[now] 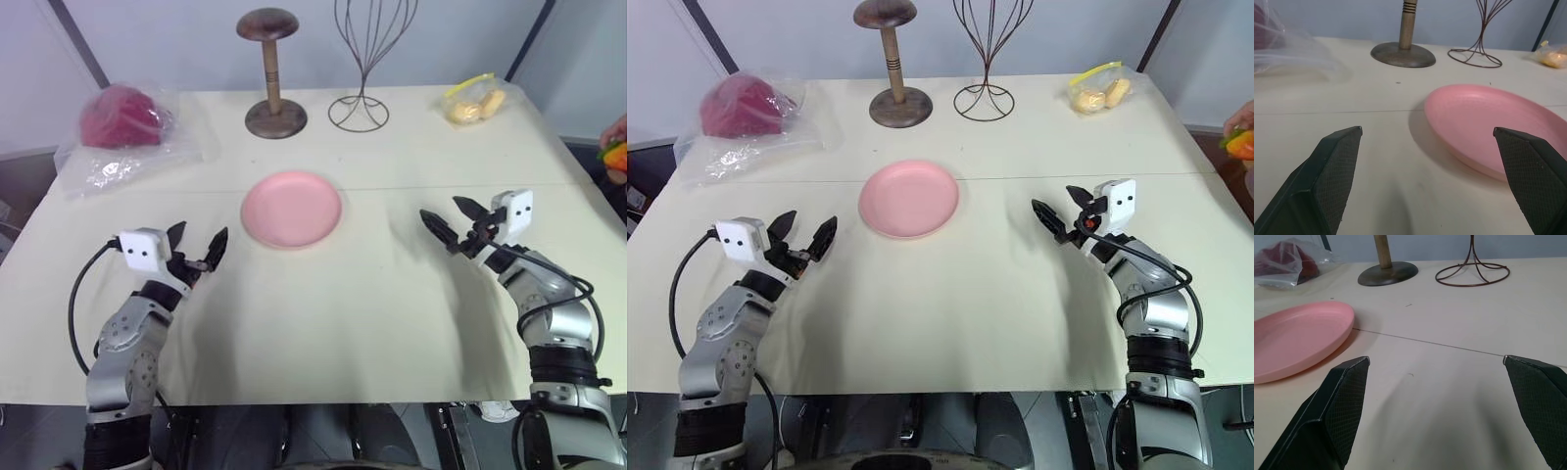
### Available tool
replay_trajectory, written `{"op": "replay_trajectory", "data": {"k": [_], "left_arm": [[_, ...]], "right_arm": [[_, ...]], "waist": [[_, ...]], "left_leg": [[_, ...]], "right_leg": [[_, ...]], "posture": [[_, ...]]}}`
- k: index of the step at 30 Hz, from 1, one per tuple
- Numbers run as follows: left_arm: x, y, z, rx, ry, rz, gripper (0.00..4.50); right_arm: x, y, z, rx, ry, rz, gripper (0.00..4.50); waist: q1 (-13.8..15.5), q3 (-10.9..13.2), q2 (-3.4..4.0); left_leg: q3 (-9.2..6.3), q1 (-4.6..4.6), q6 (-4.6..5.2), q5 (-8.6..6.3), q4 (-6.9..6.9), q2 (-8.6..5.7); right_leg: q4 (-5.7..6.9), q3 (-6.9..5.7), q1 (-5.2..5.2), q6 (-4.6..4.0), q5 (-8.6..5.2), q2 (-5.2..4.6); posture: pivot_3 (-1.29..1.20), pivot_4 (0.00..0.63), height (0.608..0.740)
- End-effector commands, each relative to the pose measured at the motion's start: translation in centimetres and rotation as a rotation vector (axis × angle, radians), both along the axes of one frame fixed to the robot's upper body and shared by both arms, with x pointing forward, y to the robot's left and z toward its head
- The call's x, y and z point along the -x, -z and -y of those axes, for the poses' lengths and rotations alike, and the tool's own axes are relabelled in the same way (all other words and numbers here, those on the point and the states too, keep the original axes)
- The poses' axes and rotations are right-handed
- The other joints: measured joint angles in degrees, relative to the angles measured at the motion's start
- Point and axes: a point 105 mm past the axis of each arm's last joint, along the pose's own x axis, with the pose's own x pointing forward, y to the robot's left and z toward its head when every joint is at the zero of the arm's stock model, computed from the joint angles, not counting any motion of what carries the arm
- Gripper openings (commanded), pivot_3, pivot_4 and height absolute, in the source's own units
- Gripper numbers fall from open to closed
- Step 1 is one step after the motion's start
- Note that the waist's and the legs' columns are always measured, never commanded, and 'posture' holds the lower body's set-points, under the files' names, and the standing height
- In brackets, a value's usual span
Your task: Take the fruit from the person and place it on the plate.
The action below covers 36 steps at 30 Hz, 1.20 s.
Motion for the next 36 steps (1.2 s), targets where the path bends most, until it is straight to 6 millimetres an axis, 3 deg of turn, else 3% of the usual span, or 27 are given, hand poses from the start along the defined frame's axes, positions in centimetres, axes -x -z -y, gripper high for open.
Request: {"op": "replay_trajectory", "data": {"k": [1,29,33,36], "left_arm": [[0.4,-1.1,0.1,-0.016,0.009,0.044,4.50],[0.1,-1.4,-0.3,-0.036,-0.007,0.054,4.50],[0.0,-1.5,-0.3,-0.039,-0.010,0.055,4.50],[-0.1,-1.5,-0.2,-0.042,0.002,0.049,4.50]], "right_arm": [[0.0,-1.3,-0.2,-0.002,-0.010,0.049,4.47],[-0.5,-1.0,-0.3,0.020,0.006,0.046,4.47],[0.2,-2.0,-1.5,-0.017,-0.088,0.036,4.47],[2.8,-3.1,-4.2,-0.022,-0.325,-0.032,4.47]], "waist": [[0.0,0.0,0.00],[0.0,0.0,0.00],[0.0,0.0,0.00],[0.0,0.0,0.02]], "left_leg": [[0.00,0.00,0.00,0.00,0.00,0.00],[0.00,0.00,-0.01,0.00,0.00,0.00],[0.00,0.00,0.00,0.00,0.00,0.00],[0.00,-0.02,0.01,-0.01,0.00,0.00]], "right_leg": [[0.00,0.00,0.00,0.00,0.00,0.00],[0.00,0.00,0.00,0.00,0.00,0.00],[0.00,0.00,0.00,0.00,0.00,0.00],[-0.01,0.00,-0.02,0.00,0.00,-0.02]], "posture": [[0.00,0.150,0.740],[0.00,0.150,0.740],[0.00,0.150,0.740],[0.00,0.150,0.740]]}}
